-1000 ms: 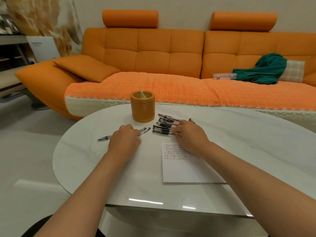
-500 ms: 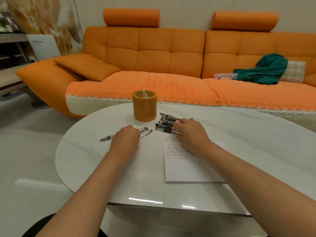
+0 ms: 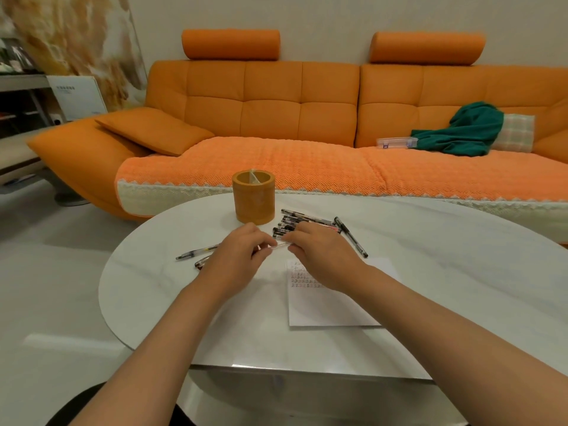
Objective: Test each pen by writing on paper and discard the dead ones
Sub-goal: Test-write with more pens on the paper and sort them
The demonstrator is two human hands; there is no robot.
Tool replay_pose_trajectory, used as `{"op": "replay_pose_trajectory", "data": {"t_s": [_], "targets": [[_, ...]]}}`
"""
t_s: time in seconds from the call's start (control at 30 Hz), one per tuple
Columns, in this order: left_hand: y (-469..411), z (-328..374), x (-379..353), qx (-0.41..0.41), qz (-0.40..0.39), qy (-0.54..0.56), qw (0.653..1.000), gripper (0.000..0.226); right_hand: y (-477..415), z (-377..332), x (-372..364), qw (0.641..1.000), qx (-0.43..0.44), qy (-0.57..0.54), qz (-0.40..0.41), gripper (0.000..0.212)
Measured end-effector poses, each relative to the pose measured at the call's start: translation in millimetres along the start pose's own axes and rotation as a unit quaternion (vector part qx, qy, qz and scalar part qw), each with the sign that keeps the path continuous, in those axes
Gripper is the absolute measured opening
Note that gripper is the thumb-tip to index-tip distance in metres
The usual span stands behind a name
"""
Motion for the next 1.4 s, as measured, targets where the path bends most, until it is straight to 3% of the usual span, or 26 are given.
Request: {"op": "replay_pose_trajectory", "data": {"t_s": [0.37, 0.53, 0.67, 0.83, 1.0, 1.17, 1.4], "targets": [[7, 4, 0, 0.104, -0.041, 0.025, 0.993, 0.016, 39, 32, 10, 0.997, -0.076, 0.005, -0.005, 0.022], [4, 15, -15, 0.096, -0.041, 0.065, 0.992, 0.011, 49, 38, 6, 0.996, -0.077, 0.044, -0.003, 0.022], [-3, 27, -30, 0.065, -0.039, 0.098, 0.992, 0.009, 51, 34, 9, 0.997, -0.067, -0.007, -0.032, 0.030], [-10, 36, -48, 0.016, -0.043, 0.120, 0.992, 0.008, 50, 33, 8, 0.996, -0.061, -0.050, -0.047, 0.026], [-19, 33, -53, 0.044, -0.012, 0.156, 0.987, 0.008, 48, 45, 5, 0.995, -0.063, -0.029, -0.070, 0.029], [-20, 37, -57, 0.040, -0.045, 0.130, 0.990, 0.002, 49, 48, 2, 0.992, -0.057, -0.034, -0.104, 0.026], [-23, 35, -59, 0.043, -0.057, 0.141, 0.987, 0.004, 51, 49, 2, 0.995, -0.052, 0.019, -0.077, 0.025]]}}
Point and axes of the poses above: each hand's wrist, its own y-axis away from the middle knuckle, its own x-axis out of the back of the hand, z = x × y, the point moved 1 cm from there along -y, towards the middle knuckle, and after that the axes turned 9 degrees about y, right-handed, at the moved point
